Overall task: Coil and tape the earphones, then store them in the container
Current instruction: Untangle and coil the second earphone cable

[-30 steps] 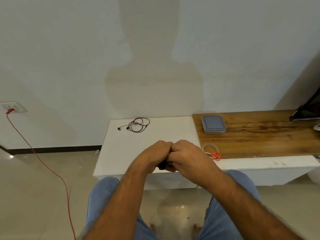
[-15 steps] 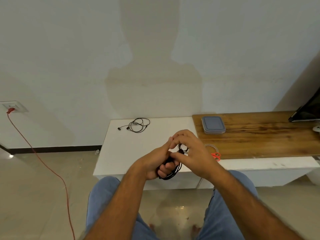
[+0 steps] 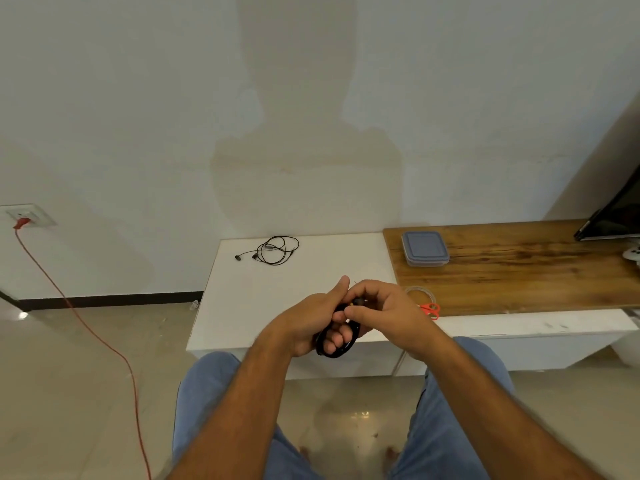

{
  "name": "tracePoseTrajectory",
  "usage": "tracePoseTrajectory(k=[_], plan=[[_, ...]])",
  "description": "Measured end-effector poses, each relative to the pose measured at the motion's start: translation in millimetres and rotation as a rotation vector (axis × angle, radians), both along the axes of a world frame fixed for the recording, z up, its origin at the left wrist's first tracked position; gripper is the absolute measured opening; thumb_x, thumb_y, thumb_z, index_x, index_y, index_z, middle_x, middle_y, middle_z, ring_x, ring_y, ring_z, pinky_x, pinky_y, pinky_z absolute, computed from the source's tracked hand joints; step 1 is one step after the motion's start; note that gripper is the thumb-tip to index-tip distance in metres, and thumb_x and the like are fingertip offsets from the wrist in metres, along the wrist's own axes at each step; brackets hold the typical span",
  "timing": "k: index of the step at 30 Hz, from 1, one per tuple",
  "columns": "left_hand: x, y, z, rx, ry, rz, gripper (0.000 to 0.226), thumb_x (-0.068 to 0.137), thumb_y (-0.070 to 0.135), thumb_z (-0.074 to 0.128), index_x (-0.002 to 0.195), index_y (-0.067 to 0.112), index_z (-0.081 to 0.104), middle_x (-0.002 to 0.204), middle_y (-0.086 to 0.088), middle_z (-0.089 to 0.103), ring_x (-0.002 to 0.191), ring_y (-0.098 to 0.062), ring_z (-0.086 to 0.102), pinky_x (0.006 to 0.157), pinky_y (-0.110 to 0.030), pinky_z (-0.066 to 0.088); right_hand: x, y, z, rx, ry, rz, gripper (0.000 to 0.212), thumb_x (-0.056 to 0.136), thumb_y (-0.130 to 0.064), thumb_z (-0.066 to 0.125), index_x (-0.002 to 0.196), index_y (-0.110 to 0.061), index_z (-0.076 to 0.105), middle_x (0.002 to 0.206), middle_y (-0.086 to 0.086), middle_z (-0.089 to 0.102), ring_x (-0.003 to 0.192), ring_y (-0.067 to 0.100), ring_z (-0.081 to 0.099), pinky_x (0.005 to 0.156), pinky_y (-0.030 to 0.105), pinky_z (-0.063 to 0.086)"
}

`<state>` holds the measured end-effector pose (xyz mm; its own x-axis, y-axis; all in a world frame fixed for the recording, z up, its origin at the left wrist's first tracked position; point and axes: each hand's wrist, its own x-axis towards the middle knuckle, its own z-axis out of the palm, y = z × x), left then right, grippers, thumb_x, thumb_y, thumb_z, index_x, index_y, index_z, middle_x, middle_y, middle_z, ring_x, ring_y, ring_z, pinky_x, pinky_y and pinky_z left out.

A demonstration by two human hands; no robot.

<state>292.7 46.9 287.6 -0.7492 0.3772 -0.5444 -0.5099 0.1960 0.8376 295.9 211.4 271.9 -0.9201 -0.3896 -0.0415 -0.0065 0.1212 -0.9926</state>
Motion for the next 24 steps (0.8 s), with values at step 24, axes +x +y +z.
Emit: tracePoseTrajectory(k=[24], plan=[[-8,5,-18,-0.333,0.252,0.075,0.063,0.1,0.057,0.028,0.062,0.013,0.052,0.051,0.002,0.049,0.051,-0.015,0.046,0.059,-0.027,0.042,5,-12,-23,-0.131,-0.056,-0.19,0.007,0.088,0.005,0.061,0.087,-0.002,0.065,0.071,0.009,0.07,0.065,0.018,0.066,0.064,0.032,0.056]])
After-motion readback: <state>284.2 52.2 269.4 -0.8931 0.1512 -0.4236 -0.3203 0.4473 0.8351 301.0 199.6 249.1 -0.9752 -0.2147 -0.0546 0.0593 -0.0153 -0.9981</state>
